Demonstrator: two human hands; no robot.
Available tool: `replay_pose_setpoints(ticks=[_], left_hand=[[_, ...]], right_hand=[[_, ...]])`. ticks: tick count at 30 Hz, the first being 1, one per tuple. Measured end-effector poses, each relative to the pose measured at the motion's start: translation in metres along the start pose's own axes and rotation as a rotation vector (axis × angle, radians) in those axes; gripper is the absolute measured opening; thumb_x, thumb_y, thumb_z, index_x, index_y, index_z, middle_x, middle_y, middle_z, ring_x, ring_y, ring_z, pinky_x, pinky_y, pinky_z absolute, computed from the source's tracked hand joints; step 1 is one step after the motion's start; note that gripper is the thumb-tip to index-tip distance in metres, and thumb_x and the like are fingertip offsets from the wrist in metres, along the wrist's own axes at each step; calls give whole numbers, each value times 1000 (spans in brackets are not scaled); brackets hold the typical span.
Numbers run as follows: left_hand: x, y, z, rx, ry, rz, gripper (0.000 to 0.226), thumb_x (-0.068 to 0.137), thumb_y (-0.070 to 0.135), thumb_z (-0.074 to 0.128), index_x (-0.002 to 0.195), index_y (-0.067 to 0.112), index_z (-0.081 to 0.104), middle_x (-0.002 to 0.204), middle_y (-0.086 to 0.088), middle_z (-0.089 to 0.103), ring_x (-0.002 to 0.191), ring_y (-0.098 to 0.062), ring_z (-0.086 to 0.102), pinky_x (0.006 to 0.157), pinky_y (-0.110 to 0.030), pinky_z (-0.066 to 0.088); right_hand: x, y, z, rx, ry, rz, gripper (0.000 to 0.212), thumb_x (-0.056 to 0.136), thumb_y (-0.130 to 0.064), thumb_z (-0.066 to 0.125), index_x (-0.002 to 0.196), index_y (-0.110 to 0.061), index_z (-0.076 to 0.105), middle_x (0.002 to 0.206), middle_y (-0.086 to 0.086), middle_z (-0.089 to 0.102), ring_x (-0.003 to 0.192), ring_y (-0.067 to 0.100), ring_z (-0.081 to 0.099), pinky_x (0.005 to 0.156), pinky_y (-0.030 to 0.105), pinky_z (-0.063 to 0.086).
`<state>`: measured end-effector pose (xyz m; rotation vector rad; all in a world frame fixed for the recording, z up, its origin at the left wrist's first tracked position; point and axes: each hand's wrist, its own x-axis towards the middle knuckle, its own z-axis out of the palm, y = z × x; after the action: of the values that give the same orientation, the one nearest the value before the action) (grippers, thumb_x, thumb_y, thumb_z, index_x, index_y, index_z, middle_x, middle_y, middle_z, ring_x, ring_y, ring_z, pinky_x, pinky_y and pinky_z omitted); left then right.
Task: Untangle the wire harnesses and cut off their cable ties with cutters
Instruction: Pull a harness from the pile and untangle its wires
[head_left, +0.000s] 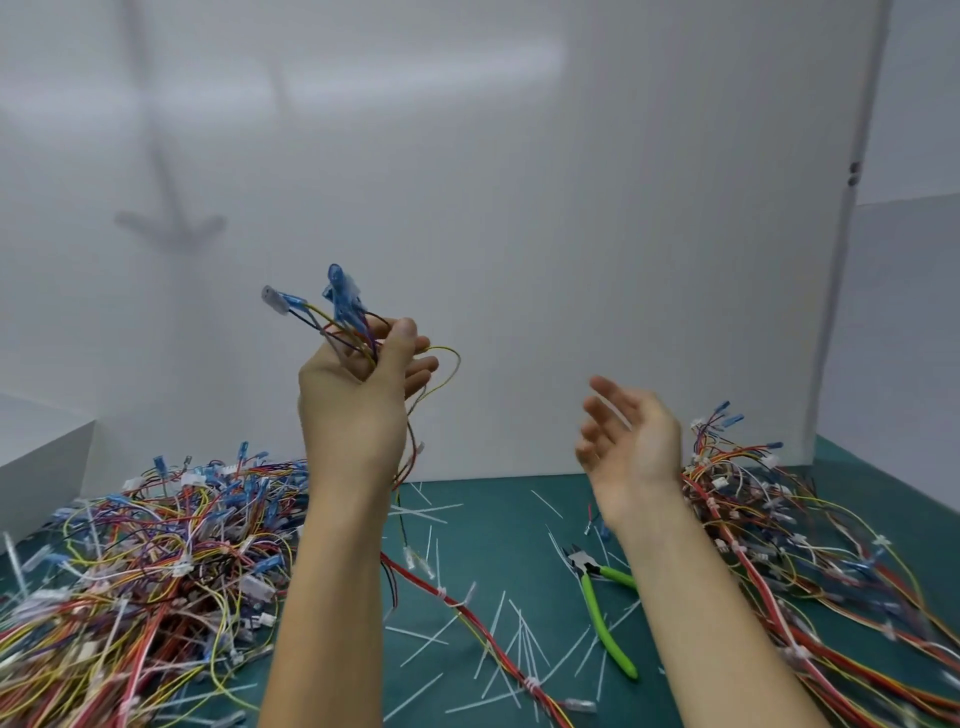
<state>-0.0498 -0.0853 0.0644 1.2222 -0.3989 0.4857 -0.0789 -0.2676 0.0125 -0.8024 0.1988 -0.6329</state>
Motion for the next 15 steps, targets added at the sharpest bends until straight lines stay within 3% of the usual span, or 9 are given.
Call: replay_pose_setpoints(ticks=[3, 6, 8, 10, 13, 15], left_hand=[[-3, 2, 4, -122, -177, -76, 7, 92, 16, 67, 93, 9, 68, 86, -8, 76, 82, -22, 75, 73, -21, 58], [-4, 1, 5, -102, -289, -108, 31, 86, 43, 63, 98, 15, 71, 93, 1, 77, 92, -13, 73, 78, -23, 57], [-5, 0, 3, -20, -339, -145, 55, 79, 64, 50, 104, 21, 72, 104, 8, 76, 99, -8, 71, 85, -31, 59], [-7, 0, 2, -2, -416, -177, 62, 77, 70, 43, 111, 25, 71, 111, 11, 74, 102, -10, 71, 84, -36, 59], [-12, 4, 6, 15, -447, -186, 58, 78, 67, 46, 108, 25, 72, 94, 12, 72, 80, 1, 71, 61, -13, 54], [-12, 3, 8, 14, -428, -188, 49, 77, 58, 58, 102, 18, 70, 88, 8, 65, 69, 8, 65, 54, -6, 48]], right_hand=[[-18, -8, 20, -521, -457, -250, 25, 90, -29, 65, 114, -26, 72, 105, -5, 74, 96, 10, 69, 73, 24, 57], [-33, -9, 37, -817, -701, -393, 58, 79, -39, 76, 133, -34, 57, 115, -8, 72, 111, 6, 65, 96, 33, 54], [-40, -5, 44, -861, -670, -379, 72, 75, -42, 81, 137, -33, 45, 110, -8, 74, 103, 8, 69, 97, 40, 54], [-44, 1, 47, -846, -596, -365, 76, 74, -35, 85, 133, -32, 38, 103, -8, 76, 89, 9, 73, 91, 41, 56], [-48, 11, 51, -827, -502, -460, 68, 75, -22, 85, 123, -34, 38, 86, -4, 77, 69, 10, 73, 73, 31, 60], [-48, 12, 52, -774, -429, -527, 62, 77, -16, 84, 118, -33, 41, 78, -2, 76, 62, 11, 72, 64, 27, 59]])
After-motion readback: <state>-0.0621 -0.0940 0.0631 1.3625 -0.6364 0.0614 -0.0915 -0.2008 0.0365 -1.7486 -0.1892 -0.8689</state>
